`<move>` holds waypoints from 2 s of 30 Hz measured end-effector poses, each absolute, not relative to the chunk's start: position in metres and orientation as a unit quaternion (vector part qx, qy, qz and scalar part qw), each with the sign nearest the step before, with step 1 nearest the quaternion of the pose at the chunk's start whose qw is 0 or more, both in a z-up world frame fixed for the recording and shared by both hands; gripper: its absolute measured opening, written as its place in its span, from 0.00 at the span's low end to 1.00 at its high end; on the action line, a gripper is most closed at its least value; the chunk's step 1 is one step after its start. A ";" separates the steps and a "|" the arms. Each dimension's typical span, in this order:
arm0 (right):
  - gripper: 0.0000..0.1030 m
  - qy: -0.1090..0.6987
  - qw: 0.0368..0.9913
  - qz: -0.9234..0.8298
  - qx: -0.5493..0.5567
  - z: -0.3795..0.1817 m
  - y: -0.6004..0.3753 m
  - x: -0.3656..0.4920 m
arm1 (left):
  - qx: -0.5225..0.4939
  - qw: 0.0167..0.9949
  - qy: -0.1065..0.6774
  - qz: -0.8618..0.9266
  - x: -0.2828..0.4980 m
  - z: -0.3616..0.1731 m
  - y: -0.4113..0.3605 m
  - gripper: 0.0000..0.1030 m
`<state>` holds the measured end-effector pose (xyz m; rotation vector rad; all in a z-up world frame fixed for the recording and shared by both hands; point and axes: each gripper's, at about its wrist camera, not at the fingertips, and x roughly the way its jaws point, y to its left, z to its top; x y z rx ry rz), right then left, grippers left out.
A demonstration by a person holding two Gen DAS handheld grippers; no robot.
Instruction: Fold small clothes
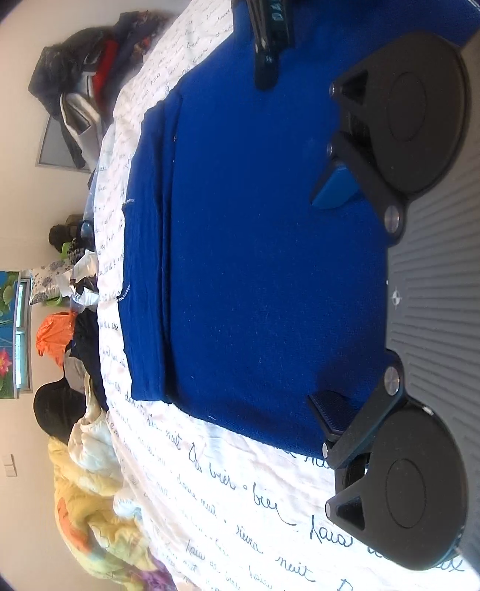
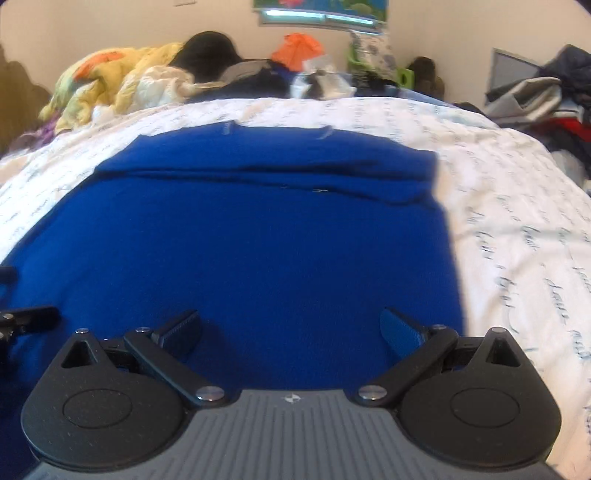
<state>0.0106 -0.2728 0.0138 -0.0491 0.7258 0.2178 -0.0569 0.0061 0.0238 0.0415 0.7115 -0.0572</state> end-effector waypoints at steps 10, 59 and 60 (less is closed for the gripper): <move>1.00 0.346 0.931 0.118 -0.024 0.015 -0.270 -0.029 | 0.020 0.937 0.347 -0.026 -0.057 0.025 0.006 1.00; 1.00 0.521 0.724 0.267 0.366 0.014 -0.423 -0.036 | -0.375 0.791 0.445 -0.188 -0.132 0.026 0.133 0.99; 1.00 0.531 0.711 0.281 0.365 0.013 -0.419 -0.038 | -0.389 0.778 0.451 -0.199 -0.132 0.023 0.135 0.99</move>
